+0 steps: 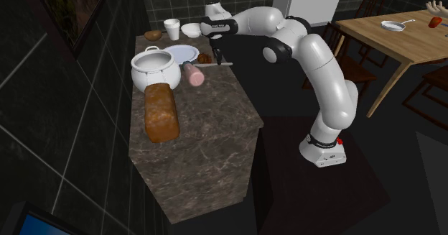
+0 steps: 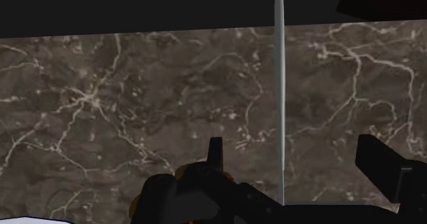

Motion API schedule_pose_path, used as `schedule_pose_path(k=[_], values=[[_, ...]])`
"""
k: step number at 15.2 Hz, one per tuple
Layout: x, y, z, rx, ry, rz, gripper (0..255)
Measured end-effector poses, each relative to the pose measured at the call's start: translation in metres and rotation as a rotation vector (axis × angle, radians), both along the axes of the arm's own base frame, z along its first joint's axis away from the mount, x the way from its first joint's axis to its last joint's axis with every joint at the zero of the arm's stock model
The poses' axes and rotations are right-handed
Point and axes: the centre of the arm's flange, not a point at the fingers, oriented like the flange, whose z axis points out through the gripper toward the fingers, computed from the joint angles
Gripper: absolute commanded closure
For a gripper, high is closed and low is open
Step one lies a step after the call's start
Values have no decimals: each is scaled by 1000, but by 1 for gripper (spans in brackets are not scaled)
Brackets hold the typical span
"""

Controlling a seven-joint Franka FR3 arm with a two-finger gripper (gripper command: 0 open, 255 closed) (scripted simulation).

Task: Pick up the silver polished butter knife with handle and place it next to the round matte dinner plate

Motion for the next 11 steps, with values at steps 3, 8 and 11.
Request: schedule_pose_path(k=[3, 8, 11], values=[[1, 2, 28, -1, -1, 0, 0], [3, 1, 49, 0, 0, 0, 0], [3, 1, 50, 0, 0, 0, 0]])
